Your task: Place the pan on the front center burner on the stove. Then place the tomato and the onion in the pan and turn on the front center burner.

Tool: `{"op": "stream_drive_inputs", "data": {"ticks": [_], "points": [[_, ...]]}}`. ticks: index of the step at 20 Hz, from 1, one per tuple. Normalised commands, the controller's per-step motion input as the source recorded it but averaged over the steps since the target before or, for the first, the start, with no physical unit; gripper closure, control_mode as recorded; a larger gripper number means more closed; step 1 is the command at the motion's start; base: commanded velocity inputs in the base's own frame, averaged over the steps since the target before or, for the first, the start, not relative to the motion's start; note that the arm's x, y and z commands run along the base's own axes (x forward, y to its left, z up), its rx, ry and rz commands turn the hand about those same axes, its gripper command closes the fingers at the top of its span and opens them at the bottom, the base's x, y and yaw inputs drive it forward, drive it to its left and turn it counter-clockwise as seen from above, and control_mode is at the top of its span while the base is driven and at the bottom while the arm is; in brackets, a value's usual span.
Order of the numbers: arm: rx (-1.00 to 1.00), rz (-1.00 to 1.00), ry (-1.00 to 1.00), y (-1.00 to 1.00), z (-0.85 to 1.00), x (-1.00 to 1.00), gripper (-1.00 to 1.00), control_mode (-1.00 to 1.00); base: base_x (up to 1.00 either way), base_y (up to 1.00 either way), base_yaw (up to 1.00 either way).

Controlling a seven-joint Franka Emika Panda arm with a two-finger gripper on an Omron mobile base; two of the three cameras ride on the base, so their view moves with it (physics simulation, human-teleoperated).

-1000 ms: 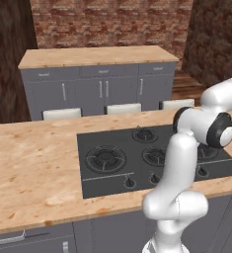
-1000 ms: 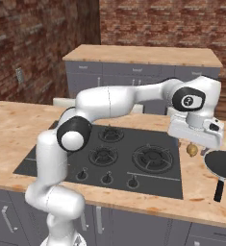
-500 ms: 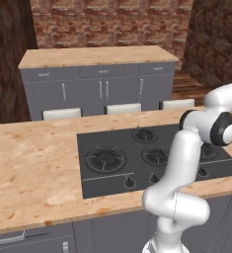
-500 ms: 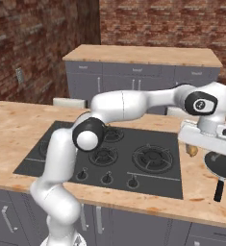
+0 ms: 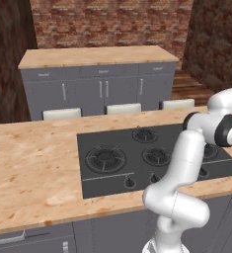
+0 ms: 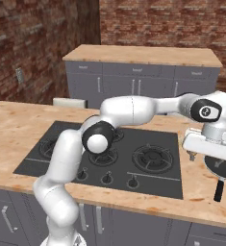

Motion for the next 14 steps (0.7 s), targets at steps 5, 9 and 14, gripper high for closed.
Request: {"op": "stream_drive_inputs", "data": {"ticks": [5,9,14], "points": [[0.0,0.12,0.0,0.0,-0.33,0.0,-1.0,-1.0,0.0,0.0,0.0],[0.0,0.05,-0.02,-0.02,-0.31,0.0,-1.0,-1.0,0.0,0.0,0.0],[-0.01,0.01,-0.11,-0.06,-0.24,0.0,-1.0,-1.0,0.0,0.0,0.0]]}}
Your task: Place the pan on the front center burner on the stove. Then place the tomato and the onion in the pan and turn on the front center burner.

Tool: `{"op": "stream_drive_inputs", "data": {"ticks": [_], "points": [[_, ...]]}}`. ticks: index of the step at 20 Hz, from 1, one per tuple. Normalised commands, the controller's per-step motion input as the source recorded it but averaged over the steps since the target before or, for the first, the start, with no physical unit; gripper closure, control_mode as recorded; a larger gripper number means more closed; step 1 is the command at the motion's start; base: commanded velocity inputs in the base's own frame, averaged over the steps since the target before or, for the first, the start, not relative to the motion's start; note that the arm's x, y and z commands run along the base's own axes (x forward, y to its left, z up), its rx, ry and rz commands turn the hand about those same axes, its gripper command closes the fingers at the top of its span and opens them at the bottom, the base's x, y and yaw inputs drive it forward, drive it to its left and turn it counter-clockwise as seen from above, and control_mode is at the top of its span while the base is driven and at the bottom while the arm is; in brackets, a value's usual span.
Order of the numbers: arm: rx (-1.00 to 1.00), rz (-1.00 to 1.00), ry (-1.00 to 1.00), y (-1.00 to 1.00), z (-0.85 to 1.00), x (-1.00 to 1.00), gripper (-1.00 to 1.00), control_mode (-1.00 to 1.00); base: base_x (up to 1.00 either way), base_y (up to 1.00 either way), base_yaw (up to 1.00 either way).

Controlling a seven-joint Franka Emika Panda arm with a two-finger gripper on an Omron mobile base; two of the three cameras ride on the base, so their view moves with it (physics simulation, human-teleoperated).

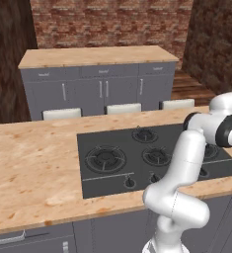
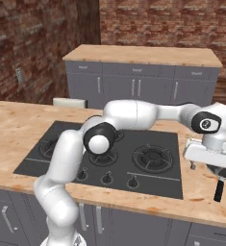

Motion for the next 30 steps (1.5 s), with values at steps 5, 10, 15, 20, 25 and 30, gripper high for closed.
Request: {"op": "stream_drive_inputs", "data": {"ticks": [5,10,15,20,25,30], "points": [[-0.06,0.0,-0.18,-0.14,-0.12,0.0,-1.0,-1.0,0.0,0.0,0.0],[-0.13,0.0,-0.1,-0.23,-0.02,0.0,-1.0,-1.0,0.0,0.0,0.0],[-0.07,0.0,-0.01,-0.14,-0.04,0.03,-1.0,-1.0,0.0,0.0,0.0],[0.0,0.01,0.0,-0.06,-0.16,0.06,-1.0,-1.0,0.0,0.0,0.0],[0.0,0.0,0.0,-0.15,-0.2,0.11,-1.0,-1.0,0.0,0.0,0.0],[0.0,0.0,0.0,-0.15,-0.22,0.13,-1.0,-1.0,0.0,0.0,0.0]]}}
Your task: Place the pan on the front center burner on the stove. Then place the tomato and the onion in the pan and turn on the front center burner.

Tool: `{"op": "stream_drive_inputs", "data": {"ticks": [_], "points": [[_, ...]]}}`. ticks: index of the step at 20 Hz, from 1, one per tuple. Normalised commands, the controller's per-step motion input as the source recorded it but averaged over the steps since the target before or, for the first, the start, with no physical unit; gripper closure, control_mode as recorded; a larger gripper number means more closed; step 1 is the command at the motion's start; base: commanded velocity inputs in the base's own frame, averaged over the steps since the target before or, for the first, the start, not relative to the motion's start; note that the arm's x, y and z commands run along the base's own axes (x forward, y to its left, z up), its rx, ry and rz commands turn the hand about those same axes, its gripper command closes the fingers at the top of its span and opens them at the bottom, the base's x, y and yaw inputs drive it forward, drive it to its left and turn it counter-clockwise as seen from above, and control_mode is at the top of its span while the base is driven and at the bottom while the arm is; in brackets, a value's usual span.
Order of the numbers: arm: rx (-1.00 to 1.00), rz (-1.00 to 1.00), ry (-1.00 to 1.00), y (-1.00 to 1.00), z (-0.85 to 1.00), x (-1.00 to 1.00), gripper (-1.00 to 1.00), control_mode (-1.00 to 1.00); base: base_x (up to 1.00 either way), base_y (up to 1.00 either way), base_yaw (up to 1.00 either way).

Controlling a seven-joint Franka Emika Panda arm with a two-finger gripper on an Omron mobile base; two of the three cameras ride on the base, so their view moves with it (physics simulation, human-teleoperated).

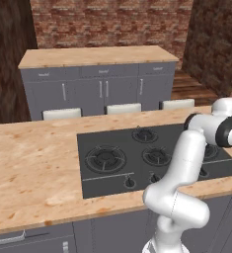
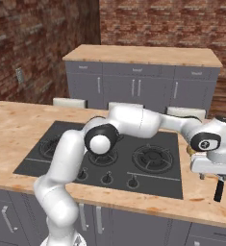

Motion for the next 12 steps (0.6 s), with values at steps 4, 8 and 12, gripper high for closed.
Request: {"op": "stream_drive_inputs", "data": {"ticks": [4,8,12], "points": [[0.0,0.0,0.0,-0.17,-0.19,0.18,-1.0,-1.0,0.0,0.0,0.0],[0.0,0.0,0.0,-0.23,-0.18,0.24,-1.0,-1.0,0.0,0.0,0.0],[0.0,0.0,0.0,-0.22,-0.24,0.25,-1.0,-1.0,0.0,0.0,0.0]]}}
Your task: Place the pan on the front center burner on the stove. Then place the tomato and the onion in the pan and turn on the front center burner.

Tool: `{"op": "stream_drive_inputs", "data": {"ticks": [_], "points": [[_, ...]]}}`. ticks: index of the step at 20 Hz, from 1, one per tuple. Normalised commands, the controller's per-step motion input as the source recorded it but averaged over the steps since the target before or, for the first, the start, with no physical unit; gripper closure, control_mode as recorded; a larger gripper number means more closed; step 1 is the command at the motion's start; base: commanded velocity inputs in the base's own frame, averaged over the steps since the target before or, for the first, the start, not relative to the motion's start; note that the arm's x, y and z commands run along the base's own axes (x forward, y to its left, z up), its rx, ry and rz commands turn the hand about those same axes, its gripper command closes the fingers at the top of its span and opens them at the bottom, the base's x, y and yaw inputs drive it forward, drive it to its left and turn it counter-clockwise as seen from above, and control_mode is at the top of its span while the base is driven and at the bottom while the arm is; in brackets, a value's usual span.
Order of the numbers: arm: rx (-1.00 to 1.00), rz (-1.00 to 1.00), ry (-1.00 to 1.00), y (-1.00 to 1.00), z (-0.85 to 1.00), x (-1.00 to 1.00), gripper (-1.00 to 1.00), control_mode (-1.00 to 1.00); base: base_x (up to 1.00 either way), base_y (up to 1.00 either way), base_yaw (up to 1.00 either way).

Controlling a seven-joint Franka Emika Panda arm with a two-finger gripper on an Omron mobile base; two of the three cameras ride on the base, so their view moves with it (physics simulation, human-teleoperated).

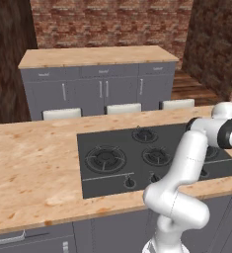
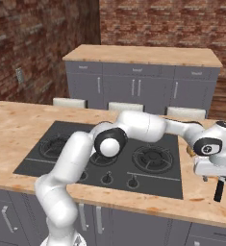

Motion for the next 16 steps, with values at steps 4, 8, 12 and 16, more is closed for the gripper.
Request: {"op": "stream_drive_inputs", "data": {"ticks": [4,8,12,16], "points": [[0.0,0.0,0.0,-0.26,-0.27,0.19,-1.0,-1.0,0.0,0.0,0.0],[0.0,0.0,0.0,-0.26,-0.26,0.14,-1.0,-1.0,0.0,0.0,0.0],[0.0,0.0,0.0,-0.21,-0.23,0.14,-1.0,-1.0,0.0,0.0,0.0],[0.0,0.0,0.01,-0.06,-0.17,0.04,-1.0,-1.0,0.0,0.0,0.0]]}}
